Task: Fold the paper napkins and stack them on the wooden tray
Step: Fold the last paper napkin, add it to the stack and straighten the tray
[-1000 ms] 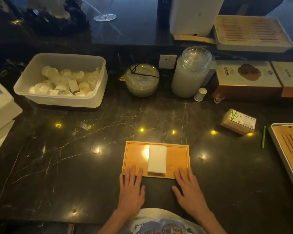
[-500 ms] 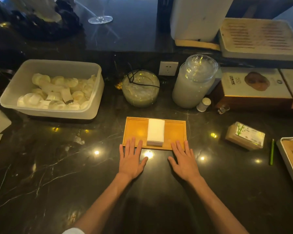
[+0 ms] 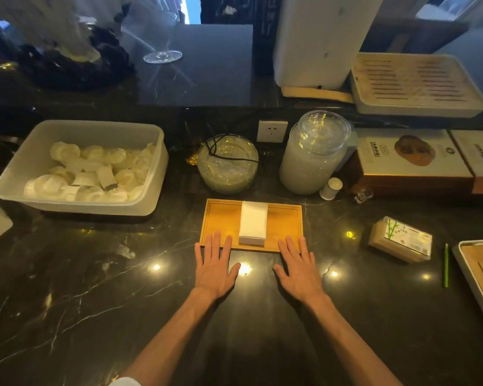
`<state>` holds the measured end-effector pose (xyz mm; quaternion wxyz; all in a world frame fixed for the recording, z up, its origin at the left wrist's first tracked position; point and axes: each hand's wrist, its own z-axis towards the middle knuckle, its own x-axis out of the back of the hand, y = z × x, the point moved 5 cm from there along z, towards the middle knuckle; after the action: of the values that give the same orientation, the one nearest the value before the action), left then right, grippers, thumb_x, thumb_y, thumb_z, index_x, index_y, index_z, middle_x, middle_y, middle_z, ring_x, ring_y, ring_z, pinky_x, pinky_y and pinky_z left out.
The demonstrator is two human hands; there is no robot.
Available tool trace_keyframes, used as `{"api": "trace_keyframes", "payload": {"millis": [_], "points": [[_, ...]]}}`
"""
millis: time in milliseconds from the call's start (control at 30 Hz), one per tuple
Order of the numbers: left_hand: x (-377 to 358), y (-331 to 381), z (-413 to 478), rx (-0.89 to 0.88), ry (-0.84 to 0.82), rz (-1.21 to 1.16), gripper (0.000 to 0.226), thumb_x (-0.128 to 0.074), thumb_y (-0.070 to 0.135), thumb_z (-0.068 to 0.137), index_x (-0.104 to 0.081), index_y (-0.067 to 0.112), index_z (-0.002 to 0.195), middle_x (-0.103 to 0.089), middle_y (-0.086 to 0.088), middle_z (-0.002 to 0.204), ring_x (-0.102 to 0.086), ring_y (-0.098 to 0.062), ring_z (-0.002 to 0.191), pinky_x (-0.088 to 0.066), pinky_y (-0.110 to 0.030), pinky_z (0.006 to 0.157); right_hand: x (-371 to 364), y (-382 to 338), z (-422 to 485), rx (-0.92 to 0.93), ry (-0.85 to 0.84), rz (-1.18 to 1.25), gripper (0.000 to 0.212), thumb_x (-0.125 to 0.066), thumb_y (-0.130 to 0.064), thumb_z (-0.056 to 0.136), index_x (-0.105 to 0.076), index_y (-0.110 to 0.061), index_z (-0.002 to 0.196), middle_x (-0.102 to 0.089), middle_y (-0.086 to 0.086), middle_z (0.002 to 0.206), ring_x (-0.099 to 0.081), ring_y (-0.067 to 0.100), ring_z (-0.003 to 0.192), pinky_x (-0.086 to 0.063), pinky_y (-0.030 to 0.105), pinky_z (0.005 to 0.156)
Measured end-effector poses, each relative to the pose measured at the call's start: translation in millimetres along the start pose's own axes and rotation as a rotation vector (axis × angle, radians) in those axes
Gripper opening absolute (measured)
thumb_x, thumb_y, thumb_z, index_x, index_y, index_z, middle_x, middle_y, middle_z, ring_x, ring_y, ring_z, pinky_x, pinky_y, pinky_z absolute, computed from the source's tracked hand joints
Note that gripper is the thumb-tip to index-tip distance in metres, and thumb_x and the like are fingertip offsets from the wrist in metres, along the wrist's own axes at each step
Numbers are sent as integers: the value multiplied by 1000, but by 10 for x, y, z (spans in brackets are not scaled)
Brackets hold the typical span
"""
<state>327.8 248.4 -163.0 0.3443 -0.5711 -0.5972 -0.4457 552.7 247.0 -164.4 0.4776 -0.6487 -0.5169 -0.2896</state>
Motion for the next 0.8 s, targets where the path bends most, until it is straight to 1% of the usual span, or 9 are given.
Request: {"api": "trace_keyframes", "payload": {"millis": [67, 167, 233, 333, 433, 567, 700, 800], "points": [[15, 20, -12, 8, -9, 16, 80, -26, 62, 99, 10, 23, 158, 20, -14, 165, 19, -35, 152, 8, -58, 123, 16, -22, -13, -5, -19, 15, 74, -39, -54, 99, -4, -29, 159, 8, -1, 168, 26, 26, 148, -3, 58, 120], [8, 39, -43, 43, 1, 4, 83, -30, 60, 98, 10, 18, 158, 20, -18, 165, 20, -38, 151, 6, -59, 123, -1, -87, -90, -17, -16, 4, 79, -34, -62, 96, 1, -30, 159, 20, -3, 165, 30, 28, 147, -5, 63, 118], [-29, 30, -53, 42, -12, -28, 83, -30, 59, 98, 11, 19, 158, 23, -14, 164, 22, -35, 151, 7, -59, 122, -62, -129, -150, -22, -46, 1, 81, -30, -65, 95, 6, -30, 158, 22, -4, 165, 31, 27, 146, -4, 65, 117], [-63, -4, -48, 21, -53, -71, 83, -33, 58, 100, 14, 22, 158, 27, -8, 163, 24, -30, 151, 4, -61, 121, -129, -146, -184, -32, -65, -17, 83, -32, -65, 96, 10, -29, 158, 20, -3, 165, 28, 27, 147, -1, 64, 117], [-42, -15, -56, 13, -84, -86, 83, -34, 56, 100, 16, 23, 157, 28, -7, 163, 25, -29, 151, 2, -63, 122, -116, -159, -166, -39, -72, -25, 83, -31, -66, 96, 9, -29, 158, 18, -3, 166, 26, 29, 148, -3, 65, 117], [-2, 12, -74, 14, -77, -80, 83, -35, 55, 100, 16, 23, 157, 27, -7, 164, 24, -29, 151, 2, -62, 122, -122, -148, -156, -40, -64, -38, 83, -33, -65, 96, 8, -29, 158, 16, -2, 167, 24, 29, 149, -4, 65, 117], [49, 23, -180, 16, -17, -107, 83, -40, 51, 100, 14, 24, 158, 24, -10, 165, 22, -31, 152, -3, -58, 124, -65, -173, -209, -26, -62, 19, 81, -37, -60, 97, 5, -30, 159, 18, -3, 166, 23, 28, 150, -3, 65, 117], [-15, 1, -356, 13, 44, -121, 82, -42, 49, 100, 11, 25, 158, 22, -11, 166, 20, -33, 152, -8, -56, 124, -55, -189, -418, 27, 16, 73, 77, -40, -56, 98, 1, -34, 158, 21, -8, 162, 24, 23, 149, -3, 63, 117]]}}
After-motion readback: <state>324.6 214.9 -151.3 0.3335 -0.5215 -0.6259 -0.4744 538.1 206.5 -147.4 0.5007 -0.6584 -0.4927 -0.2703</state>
